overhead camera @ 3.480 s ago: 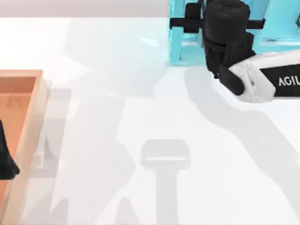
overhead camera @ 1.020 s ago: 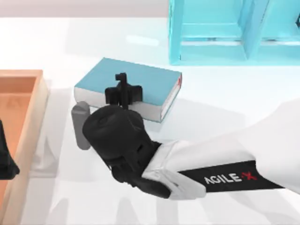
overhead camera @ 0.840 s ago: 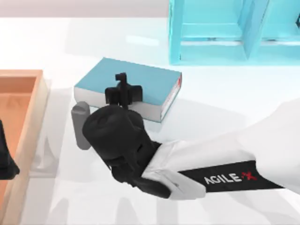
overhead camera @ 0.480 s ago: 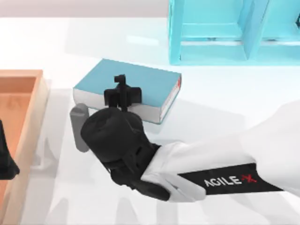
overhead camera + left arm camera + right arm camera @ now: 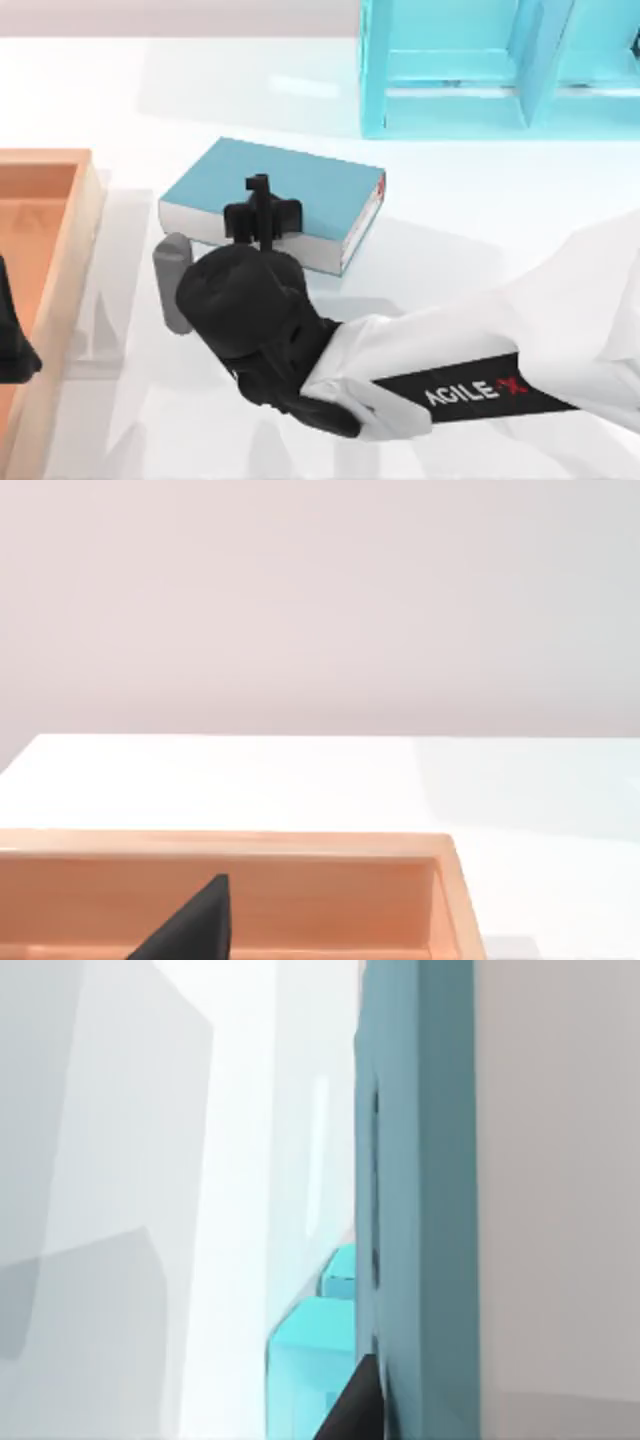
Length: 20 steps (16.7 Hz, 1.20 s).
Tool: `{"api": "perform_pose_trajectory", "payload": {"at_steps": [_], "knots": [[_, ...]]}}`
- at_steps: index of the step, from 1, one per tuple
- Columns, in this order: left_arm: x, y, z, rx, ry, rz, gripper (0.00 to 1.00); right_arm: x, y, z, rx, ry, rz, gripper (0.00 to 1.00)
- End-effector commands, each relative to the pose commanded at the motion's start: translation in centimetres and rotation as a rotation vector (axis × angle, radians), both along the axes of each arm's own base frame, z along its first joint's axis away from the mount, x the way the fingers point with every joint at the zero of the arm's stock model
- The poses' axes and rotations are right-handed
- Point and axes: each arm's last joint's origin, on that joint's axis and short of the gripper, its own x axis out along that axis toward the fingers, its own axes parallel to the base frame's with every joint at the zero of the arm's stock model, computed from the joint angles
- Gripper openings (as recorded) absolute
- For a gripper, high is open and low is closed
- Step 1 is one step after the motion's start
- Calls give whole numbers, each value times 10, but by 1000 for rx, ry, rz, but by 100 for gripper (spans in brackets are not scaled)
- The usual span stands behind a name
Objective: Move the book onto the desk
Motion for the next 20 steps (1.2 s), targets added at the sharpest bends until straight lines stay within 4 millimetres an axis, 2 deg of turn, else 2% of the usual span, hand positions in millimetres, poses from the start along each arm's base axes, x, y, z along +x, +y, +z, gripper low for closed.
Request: {"api": "perform_pose_trajectory", "payload": {"at_steps": [4, 7, 20], "knots": [[0, 0, 0, 0, 0, 0, 100, 0, 0, -14, 2, 0, 0, 0], [0, 0, 0, 0, 0, 0, 100, 0, 0, -14, 1, 0, 0, 0], [0, 0, 0, 0, 0, 0, 100, 0, 0, -14, 1, 0, 0, 98]]}}
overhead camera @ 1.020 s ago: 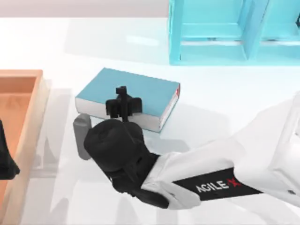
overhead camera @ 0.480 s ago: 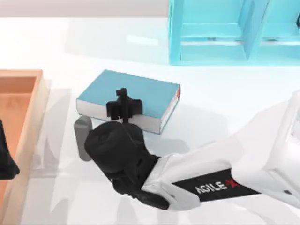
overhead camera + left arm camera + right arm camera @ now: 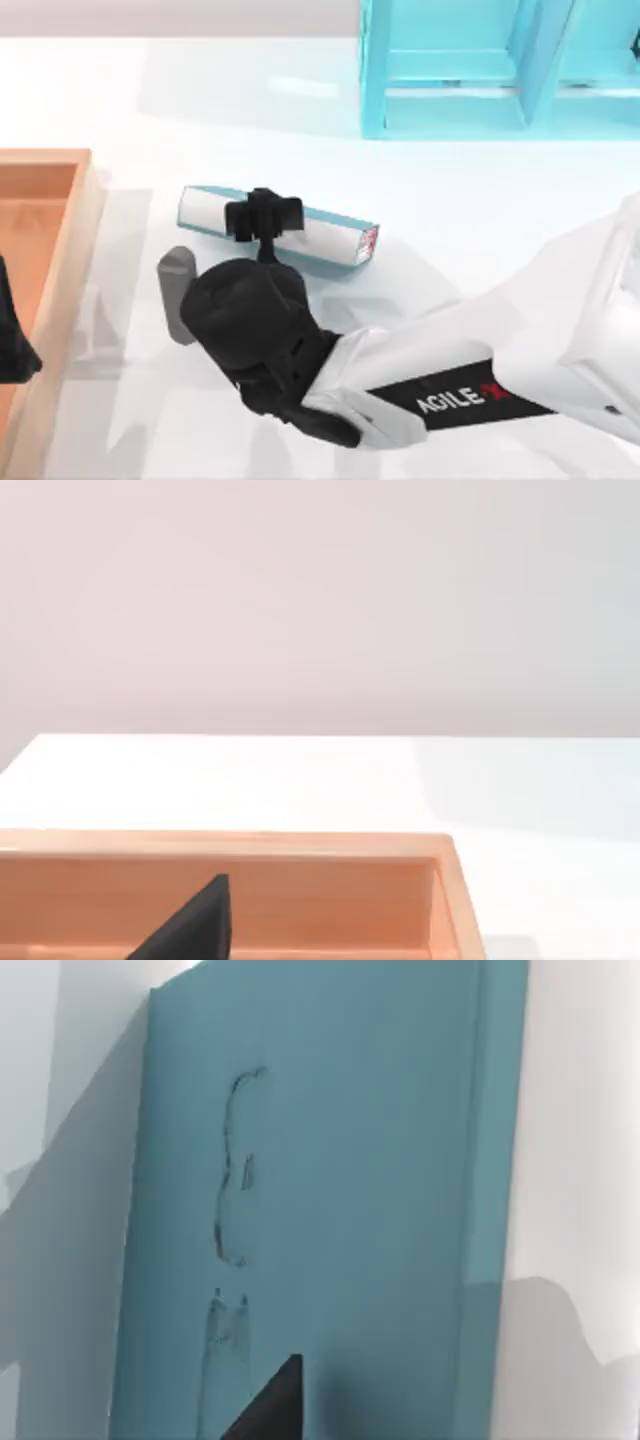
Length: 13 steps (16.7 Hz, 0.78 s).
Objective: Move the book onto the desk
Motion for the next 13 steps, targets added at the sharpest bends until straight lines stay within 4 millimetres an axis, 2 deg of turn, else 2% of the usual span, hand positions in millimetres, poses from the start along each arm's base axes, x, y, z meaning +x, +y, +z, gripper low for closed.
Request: {"api": "perform_pose_trajectory", "payload": {"at_steps": [10, 13], "knots": [[0, 0, 0, 0, 0, 0, 100, -1, 0, -1, -3, 3, 1, 100], [0, 0, 0, 0, 0, 0, 100, -25, 5, -1, 0, 22, 1, 100]]}}
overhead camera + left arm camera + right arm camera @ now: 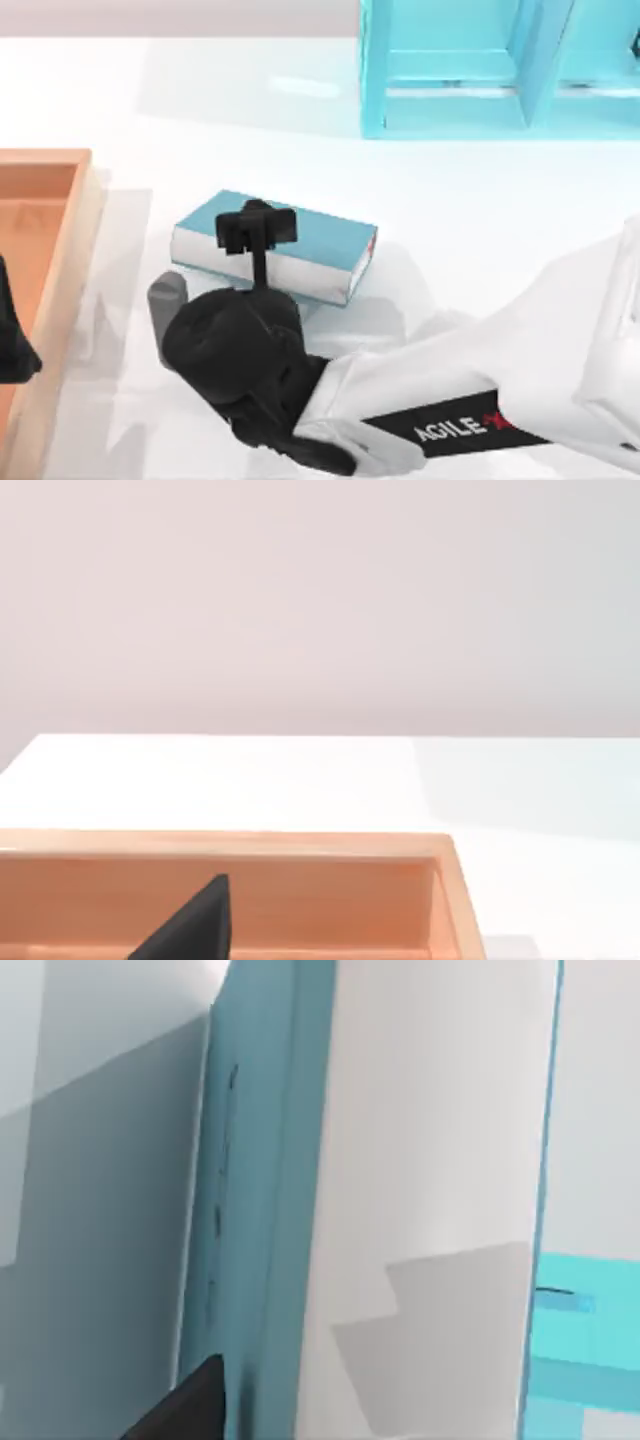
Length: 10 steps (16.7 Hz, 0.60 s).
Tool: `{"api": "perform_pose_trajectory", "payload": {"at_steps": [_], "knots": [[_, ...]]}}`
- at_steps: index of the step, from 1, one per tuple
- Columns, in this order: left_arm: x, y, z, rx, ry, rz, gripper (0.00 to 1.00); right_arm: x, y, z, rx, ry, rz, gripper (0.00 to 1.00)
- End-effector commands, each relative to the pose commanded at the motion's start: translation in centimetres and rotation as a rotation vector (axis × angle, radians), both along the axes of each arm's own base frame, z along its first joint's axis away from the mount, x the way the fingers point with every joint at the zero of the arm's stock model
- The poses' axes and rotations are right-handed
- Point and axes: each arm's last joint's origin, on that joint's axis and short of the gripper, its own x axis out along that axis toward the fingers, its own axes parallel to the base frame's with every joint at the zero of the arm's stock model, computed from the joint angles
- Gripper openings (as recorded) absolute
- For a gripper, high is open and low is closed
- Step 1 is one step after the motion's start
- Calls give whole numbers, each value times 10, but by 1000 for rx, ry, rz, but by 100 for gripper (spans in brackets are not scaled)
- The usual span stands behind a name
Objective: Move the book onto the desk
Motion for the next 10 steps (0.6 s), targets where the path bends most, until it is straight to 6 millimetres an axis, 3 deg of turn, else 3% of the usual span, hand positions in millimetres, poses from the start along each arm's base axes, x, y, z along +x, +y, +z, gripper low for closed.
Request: {"api": "perform_pose_trajectory", "payload": {"at_steps": [3, 7, 10], "knots": [[0, 0, 0, 0, 0, 0, 100, -46, 6, 10, 41, 4, -12, 100], [0, 0, 0, 0, 0, 0, 100, -109, 0, 7, -3, -2, -1, 100], [0, 0, 0, 0, 0, 0, 100, -125, -4, 10, -2, -20, 0, 100]]}}
